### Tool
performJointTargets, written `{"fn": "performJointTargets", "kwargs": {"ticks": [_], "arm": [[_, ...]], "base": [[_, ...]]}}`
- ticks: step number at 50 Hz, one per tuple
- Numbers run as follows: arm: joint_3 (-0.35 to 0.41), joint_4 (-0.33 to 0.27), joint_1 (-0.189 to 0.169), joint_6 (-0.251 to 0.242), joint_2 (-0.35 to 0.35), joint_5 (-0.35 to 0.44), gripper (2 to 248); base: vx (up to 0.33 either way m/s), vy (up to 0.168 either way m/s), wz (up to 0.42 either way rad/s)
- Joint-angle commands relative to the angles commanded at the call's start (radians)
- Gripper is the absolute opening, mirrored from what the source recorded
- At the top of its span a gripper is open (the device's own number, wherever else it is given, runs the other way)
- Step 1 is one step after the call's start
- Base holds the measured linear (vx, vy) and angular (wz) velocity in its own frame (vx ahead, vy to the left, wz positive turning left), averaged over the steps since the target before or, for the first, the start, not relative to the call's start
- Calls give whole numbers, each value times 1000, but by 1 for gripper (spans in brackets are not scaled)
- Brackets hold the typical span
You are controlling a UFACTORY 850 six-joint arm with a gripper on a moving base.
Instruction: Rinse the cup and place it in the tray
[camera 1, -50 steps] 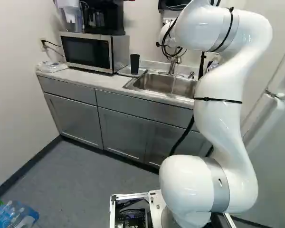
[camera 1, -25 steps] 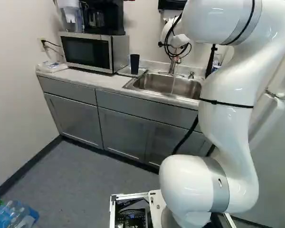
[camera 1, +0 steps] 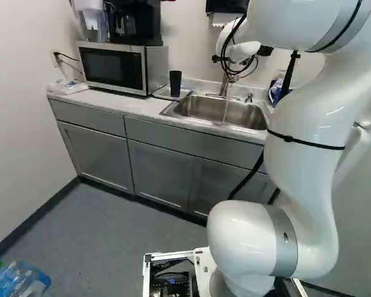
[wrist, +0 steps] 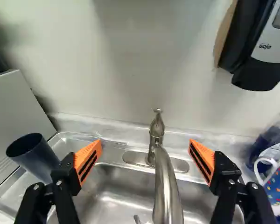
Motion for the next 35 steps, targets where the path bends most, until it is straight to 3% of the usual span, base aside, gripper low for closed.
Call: {"fn": "performJointTargets", "kwargs": {"ticks": [35], "arm": [[178, 0, -28, 0, 164, -297, 247]], "base": [[0, 0, 0]]}}
